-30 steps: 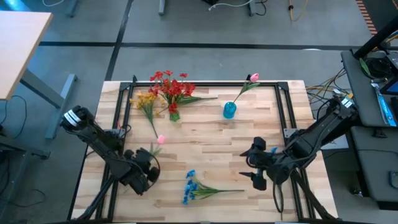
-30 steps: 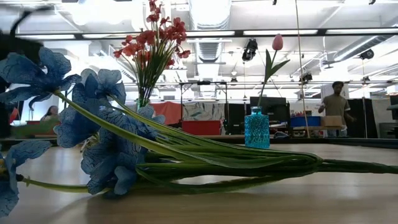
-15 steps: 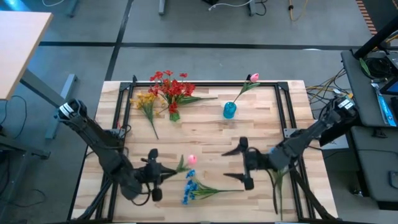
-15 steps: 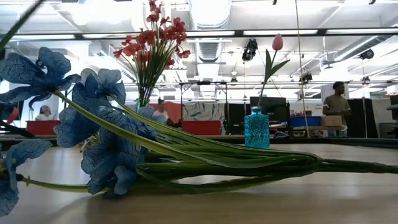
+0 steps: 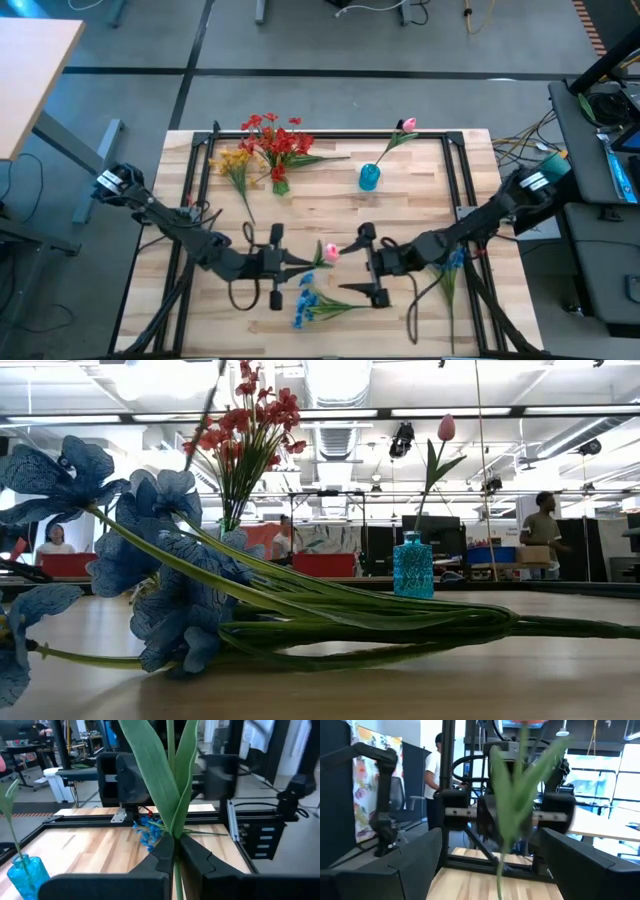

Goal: Sort flowers into vase by color
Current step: Put the pink tulip into the blue vase

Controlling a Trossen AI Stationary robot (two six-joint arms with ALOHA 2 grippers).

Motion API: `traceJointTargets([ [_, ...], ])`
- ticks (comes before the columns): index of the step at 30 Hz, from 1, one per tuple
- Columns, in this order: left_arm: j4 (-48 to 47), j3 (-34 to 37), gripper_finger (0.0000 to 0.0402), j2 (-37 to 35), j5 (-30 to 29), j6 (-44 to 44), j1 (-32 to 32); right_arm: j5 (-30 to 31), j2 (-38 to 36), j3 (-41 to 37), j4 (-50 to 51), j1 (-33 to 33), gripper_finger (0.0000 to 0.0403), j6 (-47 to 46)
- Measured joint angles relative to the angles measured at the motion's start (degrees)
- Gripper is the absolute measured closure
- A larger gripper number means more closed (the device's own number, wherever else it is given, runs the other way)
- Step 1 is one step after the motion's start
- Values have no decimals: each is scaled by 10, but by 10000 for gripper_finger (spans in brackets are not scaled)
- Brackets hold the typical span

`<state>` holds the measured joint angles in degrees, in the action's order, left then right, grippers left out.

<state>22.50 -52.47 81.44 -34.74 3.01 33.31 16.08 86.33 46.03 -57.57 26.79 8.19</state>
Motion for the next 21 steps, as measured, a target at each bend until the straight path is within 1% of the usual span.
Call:
traceJointTargets([
  [3,23,0,401,18,13,0,-14,9,25,30,0,-9,76,-6],
  [6,42,0,401,32,13,0,-20,27,43,56,3,-17,76,-13],
  [9,44,0,401,40,14,0,-21,32,54,70,3,-23,80,-15],
  [12,49,0,401,40,13,0,-21,31,56,77,3,-25,104,-18],
  [15,50,0,401,40,14,0,-21,32,54,78,3,-25,158,-21],
  [21,52,0,401,40,9,0,-21,35,53,78,3,-28,317,-26],
])
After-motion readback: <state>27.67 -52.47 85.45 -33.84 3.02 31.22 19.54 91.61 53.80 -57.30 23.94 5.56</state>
